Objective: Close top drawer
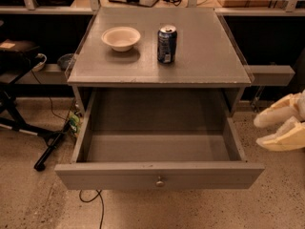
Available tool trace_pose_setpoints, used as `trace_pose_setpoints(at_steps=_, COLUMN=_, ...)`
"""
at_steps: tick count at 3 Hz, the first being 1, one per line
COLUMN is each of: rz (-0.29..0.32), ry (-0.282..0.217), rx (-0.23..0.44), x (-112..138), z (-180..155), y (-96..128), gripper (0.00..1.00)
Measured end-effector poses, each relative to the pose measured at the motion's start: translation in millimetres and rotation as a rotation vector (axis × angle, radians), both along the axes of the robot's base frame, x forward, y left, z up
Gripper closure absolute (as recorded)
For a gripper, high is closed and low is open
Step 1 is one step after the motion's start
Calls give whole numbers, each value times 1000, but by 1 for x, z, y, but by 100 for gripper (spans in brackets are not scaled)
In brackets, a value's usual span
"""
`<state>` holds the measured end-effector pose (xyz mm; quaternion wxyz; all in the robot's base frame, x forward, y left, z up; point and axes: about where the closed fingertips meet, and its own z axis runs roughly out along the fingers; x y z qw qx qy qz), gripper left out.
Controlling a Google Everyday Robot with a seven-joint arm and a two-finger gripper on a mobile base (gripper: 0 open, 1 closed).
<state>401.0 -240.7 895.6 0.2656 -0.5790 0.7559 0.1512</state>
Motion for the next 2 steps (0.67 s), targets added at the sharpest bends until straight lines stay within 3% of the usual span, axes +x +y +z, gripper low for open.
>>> trace_pose_setpoints(at_steps=1, rz=-27, ry=-12, rx=29, x=-2, z=-11, y=-7, gripper=78)
trace_pose_setpoints(at_steps=2, rz=-92, ry=-42, rx=53, x=-6, z=-24, y=-18, gripper=100)
